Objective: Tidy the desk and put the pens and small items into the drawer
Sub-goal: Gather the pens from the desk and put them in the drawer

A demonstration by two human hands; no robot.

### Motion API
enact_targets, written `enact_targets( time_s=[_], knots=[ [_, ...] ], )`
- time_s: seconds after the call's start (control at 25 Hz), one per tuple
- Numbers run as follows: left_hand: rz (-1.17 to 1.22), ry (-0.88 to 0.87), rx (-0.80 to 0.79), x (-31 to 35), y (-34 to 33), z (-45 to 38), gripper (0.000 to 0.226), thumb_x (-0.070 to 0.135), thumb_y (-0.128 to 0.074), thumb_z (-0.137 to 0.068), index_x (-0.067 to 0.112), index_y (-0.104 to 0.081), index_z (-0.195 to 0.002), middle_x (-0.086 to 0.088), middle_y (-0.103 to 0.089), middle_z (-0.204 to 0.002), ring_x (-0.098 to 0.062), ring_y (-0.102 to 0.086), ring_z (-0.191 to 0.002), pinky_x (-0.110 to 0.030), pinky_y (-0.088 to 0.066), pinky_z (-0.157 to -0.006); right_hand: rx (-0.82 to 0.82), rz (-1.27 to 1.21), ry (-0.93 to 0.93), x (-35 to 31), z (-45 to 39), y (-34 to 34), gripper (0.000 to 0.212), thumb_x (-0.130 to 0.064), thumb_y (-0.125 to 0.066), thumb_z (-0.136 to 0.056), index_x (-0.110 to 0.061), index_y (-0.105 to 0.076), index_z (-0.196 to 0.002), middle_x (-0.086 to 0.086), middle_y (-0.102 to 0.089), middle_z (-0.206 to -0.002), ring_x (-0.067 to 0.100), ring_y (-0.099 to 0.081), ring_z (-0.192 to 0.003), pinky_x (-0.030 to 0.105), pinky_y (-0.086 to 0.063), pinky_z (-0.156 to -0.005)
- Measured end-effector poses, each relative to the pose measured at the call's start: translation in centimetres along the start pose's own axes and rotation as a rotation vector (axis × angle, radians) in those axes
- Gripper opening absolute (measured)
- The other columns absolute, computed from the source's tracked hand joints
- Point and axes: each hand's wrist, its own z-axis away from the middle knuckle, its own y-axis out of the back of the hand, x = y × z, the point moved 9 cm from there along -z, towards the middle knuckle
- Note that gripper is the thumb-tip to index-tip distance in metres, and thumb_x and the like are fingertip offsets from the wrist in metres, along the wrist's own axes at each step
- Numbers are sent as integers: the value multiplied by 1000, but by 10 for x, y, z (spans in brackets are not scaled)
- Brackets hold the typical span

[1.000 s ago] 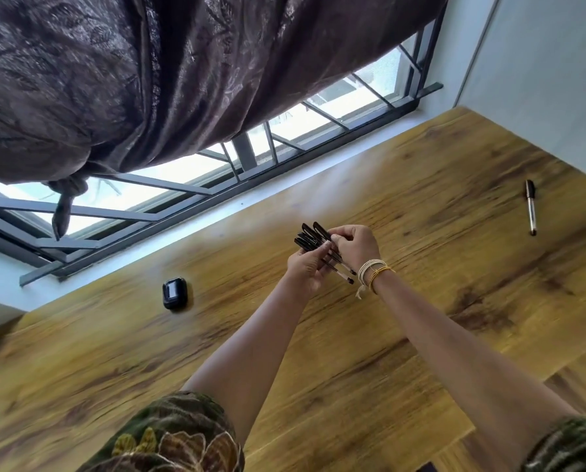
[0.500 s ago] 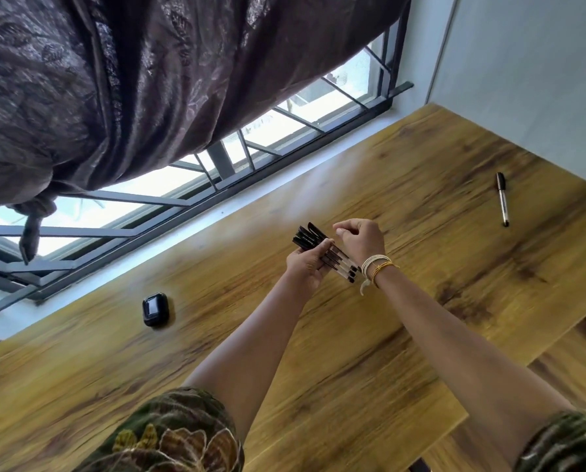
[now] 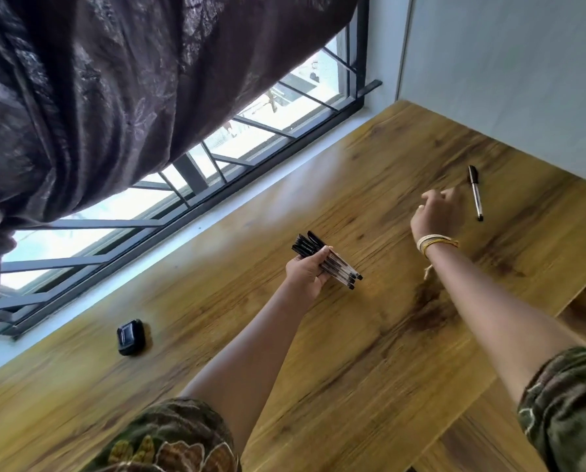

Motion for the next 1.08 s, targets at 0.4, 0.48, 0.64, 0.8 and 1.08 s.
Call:
enact_targets(
  time_s=[0.4, 0.48, 0.64, 0.8, 1.08],
  knots=[
    [-32, -26, 6, -3, 0, -8, 40, -3, -68, -83, -8, -54, -120, -20, -71, -103, -32, -70, -98, -50, -53, -95, 125, 193, -138, 36, -23, 20, 26, -6, -57, -86, 0, -57, -111, 25, -45, -129, 44, -43, -118, 48, -36, -98],
    [-41, -38, 2, -2, -1, -6, 42, -3, -69, -83, -8, -54, -121, -23, -68, -111, -33, -68, -102, -51, -52, -97, 84, 210, -184, 46, -30, 21, 30, -7, -56, -88, 0, -54, -117, 28, -44, -132, 45, -41, -121, 49, -32, -103],
    [-100, -79, 7, -1, -2, -1, 35, -2, -70, -83, -6, -56, -115, -25, -66, -116, -34, -68, -103, -50, -53, -95, 7, 190, -120, 43, -27, 14, 30, -3, -49, -90, -1, -60, -118, 26, -53, -124, 44, -49, -114, 48, -37, -100],
    [-104, -55, 5, -4, 5, 6, 37, -3, -66, -86, -11, -55, -120, -22, -70, -104, -33, -69, -97, -51, -52, -95, -33, 33, -49, 10, 9, 9, 31, -2, -53, -86, -4, -65, -115, 24, -60, -115, 42, -56, -106, 46, -43, -95],
    [-38, -55, 28, -11, 45, 38, 34, -3, -66, -86, -10, -57, -118, -19, -72, -90, -31, -71, -87, -46, -58, -80, -291, -380, 22, -72, 132, -19, 24, -3, -64, -80, -8, -74, -102, 13, -74, -99, 26, -69, -90, 26, -56, -76]
  ],
)
